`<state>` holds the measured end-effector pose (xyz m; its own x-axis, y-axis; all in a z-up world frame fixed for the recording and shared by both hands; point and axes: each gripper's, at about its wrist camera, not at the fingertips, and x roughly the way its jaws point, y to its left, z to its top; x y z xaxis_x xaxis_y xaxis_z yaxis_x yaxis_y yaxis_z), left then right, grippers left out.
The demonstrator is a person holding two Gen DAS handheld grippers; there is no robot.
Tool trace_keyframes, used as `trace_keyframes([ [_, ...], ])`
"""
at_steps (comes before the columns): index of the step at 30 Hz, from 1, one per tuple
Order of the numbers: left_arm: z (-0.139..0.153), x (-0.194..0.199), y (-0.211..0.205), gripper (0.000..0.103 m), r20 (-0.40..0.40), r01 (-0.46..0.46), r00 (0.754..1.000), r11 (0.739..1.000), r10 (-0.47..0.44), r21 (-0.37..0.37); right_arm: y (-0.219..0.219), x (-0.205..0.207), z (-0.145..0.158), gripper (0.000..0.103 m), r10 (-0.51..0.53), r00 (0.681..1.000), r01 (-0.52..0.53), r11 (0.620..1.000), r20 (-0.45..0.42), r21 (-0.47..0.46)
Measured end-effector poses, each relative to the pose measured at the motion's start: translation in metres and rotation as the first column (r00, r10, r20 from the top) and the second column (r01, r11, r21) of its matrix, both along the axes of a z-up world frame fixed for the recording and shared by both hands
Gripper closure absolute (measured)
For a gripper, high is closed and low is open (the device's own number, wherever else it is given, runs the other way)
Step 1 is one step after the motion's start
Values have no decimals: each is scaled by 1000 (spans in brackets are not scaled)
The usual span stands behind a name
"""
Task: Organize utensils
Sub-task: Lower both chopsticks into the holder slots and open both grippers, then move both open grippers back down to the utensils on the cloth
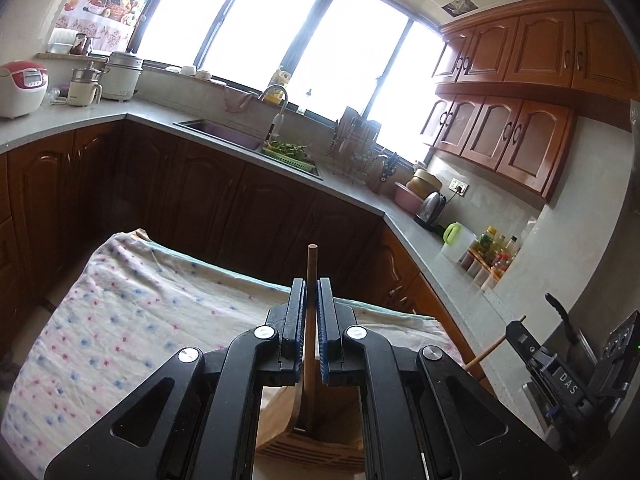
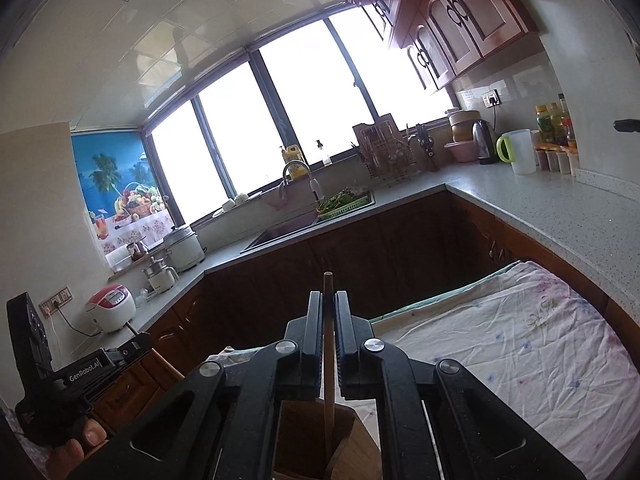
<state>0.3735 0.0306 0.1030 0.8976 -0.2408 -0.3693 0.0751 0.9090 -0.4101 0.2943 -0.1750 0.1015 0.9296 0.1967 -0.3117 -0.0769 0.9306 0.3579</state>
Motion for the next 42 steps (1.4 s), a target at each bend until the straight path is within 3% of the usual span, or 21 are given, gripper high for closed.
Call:
trace_keyframes([
  [6, -13, 0, -9, 98, -22, 11, 1000, 999, -10, 39, 4, 6, -20, 98, -4, 999, 4, 1000, -35, 1],
  [22, -15, 10, -11, 98, -77, 51, 996, 996, -45, 68, -2, 13, -17, 95, 8, 996, -8, 1000, -84, -1],
  [24, -16, 10, -11, 82, -89, 53, 995, 996, -47, 67, -3, 14, -18, 93, 16, 995, -15, 1000, -98, 9],
  [25, -16, 9, -9, 75, -91, 50, 995, 997, -44, 63, -3, 14, -19, 90, 24, 994, -23, 1000, -103, 15],
  [27, -16, 4, -6, 54, -82, 41, 996, 998, -37, 53, -4, 11, -19, 69, 39, 994, -37, 999, -98, 27],
  [28, -15, 1, -4, 50, -80, 37, 996, 998, -33, 48, -5, 7, -18, 48, 45, 995, -42, 999, -89, 33],
  [29, -15, -2, -2, 45, -78, 36, 996, 998, -33, 44, -5, 3, -17, 36, 49, 996, -46, 998, -79, 35],
  [31, -16, -8, 2, 42, -80, 38, 996, 999, -35, 38, -5, -4, -14, 34, 52, 996, -50, 998, -71, 33],
  [33, -17, -16, 6, 31, -91, 33, 995, 999, -31, 29, -6, -9, -13, 27, 63, 995, -60, 997, -73, 44],
  [35, -19, -25, 10, 28, -99, 25, 995, 999, -22, 28, -7, -17, -12, 13, 74, 995, -70, 996, -71, 59],
  [42, -31, -66, 22, 26, -150, 11, 989, 999, -7, 30, -7, -50, -14, 9, 99, 990, -95, 994, -97, 49],
])
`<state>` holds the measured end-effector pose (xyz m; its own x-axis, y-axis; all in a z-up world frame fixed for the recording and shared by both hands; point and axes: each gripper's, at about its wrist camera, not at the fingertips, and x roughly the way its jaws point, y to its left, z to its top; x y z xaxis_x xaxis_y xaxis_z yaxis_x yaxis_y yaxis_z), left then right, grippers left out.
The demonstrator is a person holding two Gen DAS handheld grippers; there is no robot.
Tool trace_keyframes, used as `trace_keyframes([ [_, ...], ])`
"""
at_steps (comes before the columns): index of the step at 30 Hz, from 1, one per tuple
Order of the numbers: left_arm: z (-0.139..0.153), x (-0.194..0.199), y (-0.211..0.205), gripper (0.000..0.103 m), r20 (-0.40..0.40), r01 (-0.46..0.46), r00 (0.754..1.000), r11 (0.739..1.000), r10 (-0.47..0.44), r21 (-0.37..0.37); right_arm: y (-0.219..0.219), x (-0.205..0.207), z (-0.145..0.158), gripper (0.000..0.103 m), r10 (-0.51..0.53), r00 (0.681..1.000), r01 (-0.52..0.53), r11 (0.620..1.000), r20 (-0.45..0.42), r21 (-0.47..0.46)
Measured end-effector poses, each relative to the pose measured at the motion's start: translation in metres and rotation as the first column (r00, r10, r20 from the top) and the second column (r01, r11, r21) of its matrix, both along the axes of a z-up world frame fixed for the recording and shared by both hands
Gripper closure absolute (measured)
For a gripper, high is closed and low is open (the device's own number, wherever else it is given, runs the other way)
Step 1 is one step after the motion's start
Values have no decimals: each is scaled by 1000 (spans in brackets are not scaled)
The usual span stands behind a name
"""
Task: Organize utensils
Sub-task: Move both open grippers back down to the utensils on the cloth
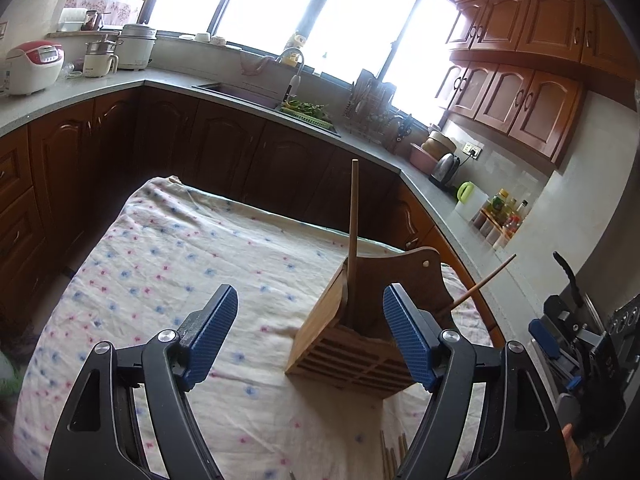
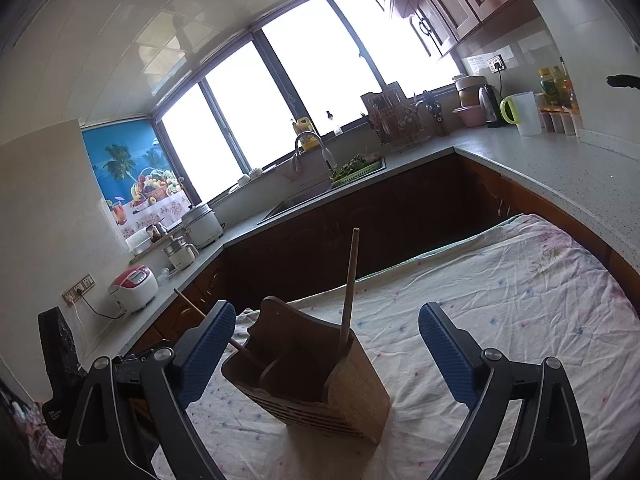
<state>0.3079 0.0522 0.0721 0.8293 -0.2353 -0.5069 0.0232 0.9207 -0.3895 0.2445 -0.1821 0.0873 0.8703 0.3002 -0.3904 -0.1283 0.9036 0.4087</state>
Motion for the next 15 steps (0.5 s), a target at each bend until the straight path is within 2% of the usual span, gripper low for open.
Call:
trace_keyframes([
  [8, -17, -51, 5, 26, -72, -20, 997, 1000, 22, 23, -5, -48, -5, 9, -2, 999, 1, 1000, -36, -19],
  [15, -39, -88, 1, 26, -158, 3, 987, 999, 6, 51, -15, -89, -15, 9, -13, 997, 11, 999, -75, -31],
])
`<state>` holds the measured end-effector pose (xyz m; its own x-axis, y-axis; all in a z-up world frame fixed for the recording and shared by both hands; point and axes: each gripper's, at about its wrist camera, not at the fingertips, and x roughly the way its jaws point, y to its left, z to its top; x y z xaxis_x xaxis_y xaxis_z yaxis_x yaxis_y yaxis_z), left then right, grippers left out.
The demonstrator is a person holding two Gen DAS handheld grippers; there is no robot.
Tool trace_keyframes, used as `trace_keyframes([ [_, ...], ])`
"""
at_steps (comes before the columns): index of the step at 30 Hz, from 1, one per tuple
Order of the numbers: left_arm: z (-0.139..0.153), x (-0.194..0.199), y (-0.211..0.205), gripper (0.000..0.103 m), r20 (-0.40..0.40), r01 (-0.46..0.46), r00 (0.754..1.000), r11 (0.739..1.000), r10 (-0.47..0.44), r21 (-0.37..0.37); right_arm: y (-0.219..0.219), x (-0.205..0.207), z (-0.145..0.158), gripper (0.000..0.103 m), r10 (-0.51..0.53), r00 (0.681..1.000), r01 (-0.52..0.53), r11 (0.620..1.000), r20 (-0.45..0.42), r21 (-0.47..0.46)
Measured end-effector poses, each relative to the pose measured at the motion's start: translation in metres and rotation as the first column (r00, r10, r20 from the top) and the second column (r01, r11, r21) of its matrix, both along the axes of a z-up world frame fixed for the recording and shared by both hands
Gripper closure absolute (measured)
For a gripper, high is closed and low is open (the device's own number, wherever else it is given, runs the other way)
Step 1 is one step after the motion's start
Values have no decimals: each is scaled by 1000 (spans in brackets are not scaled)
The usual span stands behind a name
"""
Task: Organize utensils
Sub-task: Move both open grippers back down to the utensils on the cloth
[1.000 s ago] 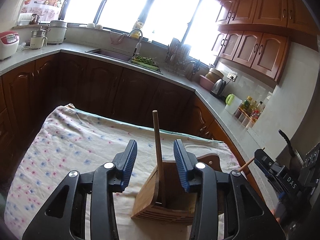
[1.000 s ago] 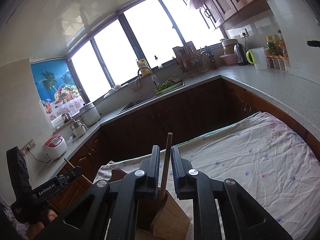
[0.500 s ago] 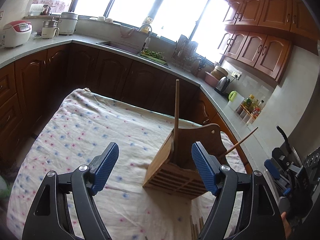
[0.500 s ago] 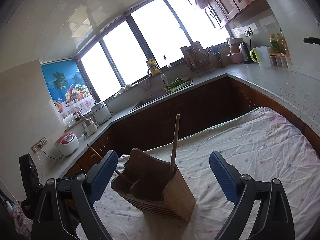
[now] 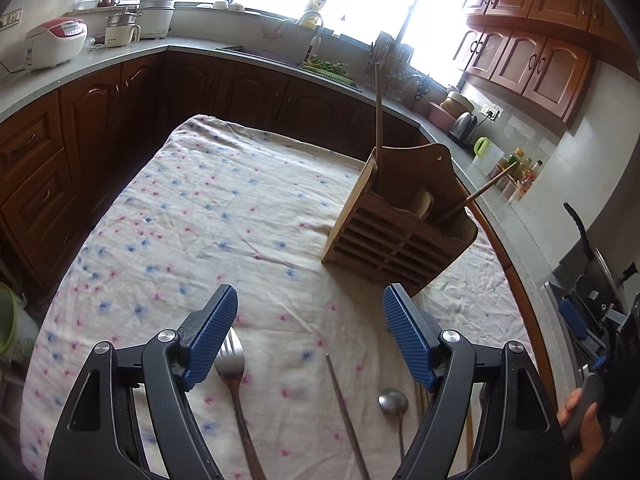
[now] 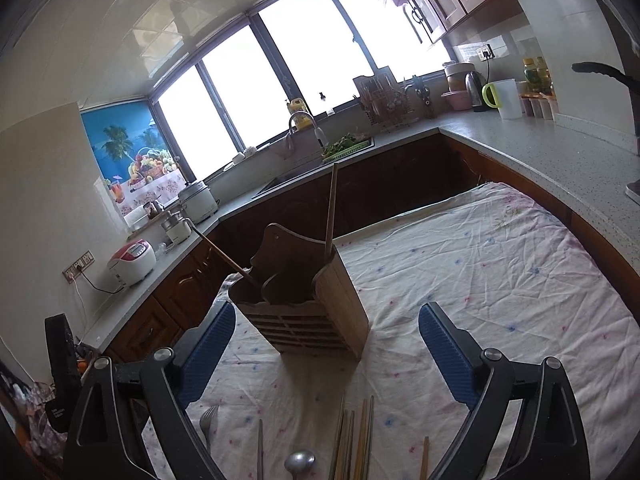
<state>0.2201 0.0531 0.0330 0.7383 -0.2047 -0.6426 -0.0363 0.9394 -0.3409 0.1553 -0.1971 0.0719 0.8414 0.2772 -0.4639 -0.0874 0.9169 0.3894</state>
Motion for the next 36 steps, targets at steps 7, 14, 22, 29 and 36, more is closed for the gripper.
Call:
trace_keyframes([
  [7, -14, -29, -8, 26, -55, 33, 998, 999, -33, 3, -6, -34, -14, 9, -8, 999, 7, 1000, -49, -10],
  [14, -25, -46, -14, 26, -98, 57, 994, 998, -56, 6, 0, -57, -29, 9, 8, 996, -14, 998, -94, -66],
  [22, -42, -52, -25, 26, -154, 81, 985, 997, -78, 14, 11, -64, -47, 9, 38, 990, -52, 994, -138, -98],
  [29, -49, -44, -36, 26, -187, 109, 977, 994, -101, 31, 15, -57, -53, 9, 45, 987, -62, 992, -151, -108],
  [36, -55, -35, -43, 28, -205, 128, 972, 991, -117, 42, 14, -46, -63, 26, 37, 981, -60, 992, -191, -113],
])
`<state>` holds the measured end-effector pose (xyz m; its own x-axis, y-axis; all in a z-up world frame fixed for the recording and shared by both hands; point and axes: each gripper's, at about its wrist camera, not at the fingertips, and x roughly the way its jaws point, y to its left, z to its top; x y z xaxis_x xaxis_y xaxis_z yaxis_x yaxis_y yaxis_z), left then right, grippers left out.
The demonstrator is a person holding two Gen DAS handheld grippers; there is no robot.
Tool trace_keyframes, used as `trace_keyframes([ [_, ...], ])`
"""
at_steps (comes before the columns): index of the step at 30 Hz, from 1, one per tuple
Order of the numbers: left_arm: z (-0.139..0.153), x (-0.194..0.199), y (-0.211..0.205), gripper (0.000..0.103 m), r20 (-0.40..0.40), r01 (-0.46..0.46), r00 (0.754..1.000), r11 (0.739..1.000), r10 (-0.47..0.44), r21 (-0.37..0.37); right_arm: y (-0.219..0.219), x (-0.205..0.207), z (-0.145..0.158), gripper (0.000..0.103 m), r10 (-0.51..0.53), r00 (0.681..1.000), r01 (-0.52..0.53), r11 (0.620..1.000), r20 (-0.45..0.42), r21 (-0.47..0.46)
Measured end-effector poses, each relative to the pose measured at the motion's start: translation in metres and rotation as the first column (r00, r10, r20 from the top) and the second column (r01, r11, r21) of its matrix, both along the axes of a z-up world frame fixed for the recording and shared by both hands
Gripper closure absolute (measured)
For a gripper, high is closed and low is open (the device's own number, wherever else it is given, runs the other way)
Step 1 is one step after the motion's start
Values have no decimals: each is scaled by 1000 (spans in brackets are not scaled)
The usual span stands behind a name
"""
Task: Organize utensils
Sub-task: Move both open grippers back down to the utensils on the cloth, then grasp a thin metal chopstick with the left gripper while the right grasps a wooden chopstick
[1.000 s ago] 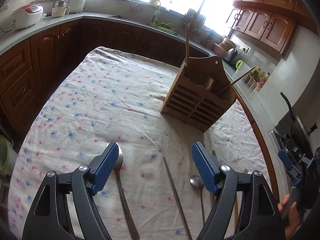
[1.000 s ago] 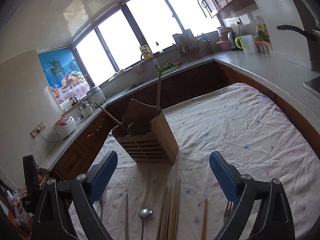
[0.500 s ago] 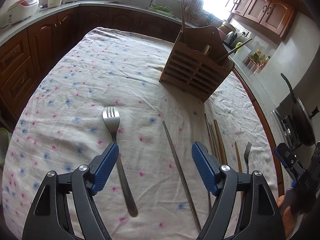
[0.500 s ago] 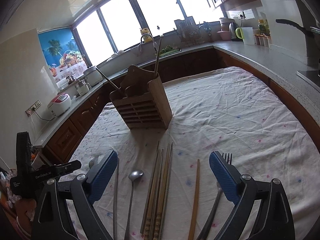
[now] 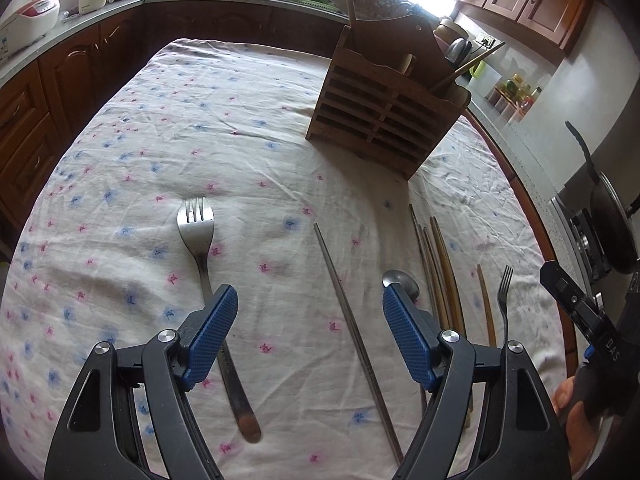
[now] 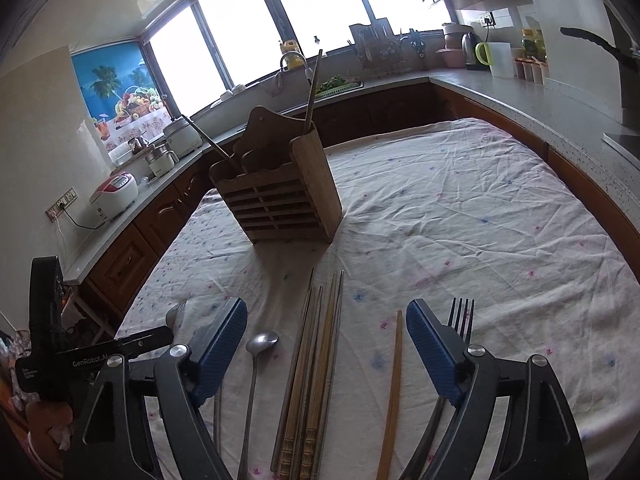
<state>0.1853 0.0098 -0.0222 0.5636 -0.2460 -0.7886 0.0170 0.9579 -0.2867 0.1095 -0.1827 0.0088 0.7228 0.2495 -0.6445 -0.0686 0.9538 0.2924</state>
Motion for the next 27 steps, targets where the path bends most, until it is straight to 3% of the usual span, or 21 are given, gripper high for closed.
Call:
trace_keyframes([
  [4, -4, 7, -8, 39, -18, 23, 1000, 1000, -23, 8, 1, 10, -10, 45, 10, 999, -10, 1000, -38, 0],
  [6, -7, 11, -11, 47, -27, 38, 999, 999, -37, 12, 1, 16, -15, 49, 14, 998, -14, 1000, -56, -3],
  [15, -18, 31, -21, 67, -76, 68, 995, 997, -66, 26, 12, 48, -34, 72, 51, 991, -56, 998, -126, -32],
  [27, -35, 52, -27, 73, -122, 87, 989, 995, -81, 48, 19, 87, -70, 88, 63, 967, -89, 992, -246, -95],
])
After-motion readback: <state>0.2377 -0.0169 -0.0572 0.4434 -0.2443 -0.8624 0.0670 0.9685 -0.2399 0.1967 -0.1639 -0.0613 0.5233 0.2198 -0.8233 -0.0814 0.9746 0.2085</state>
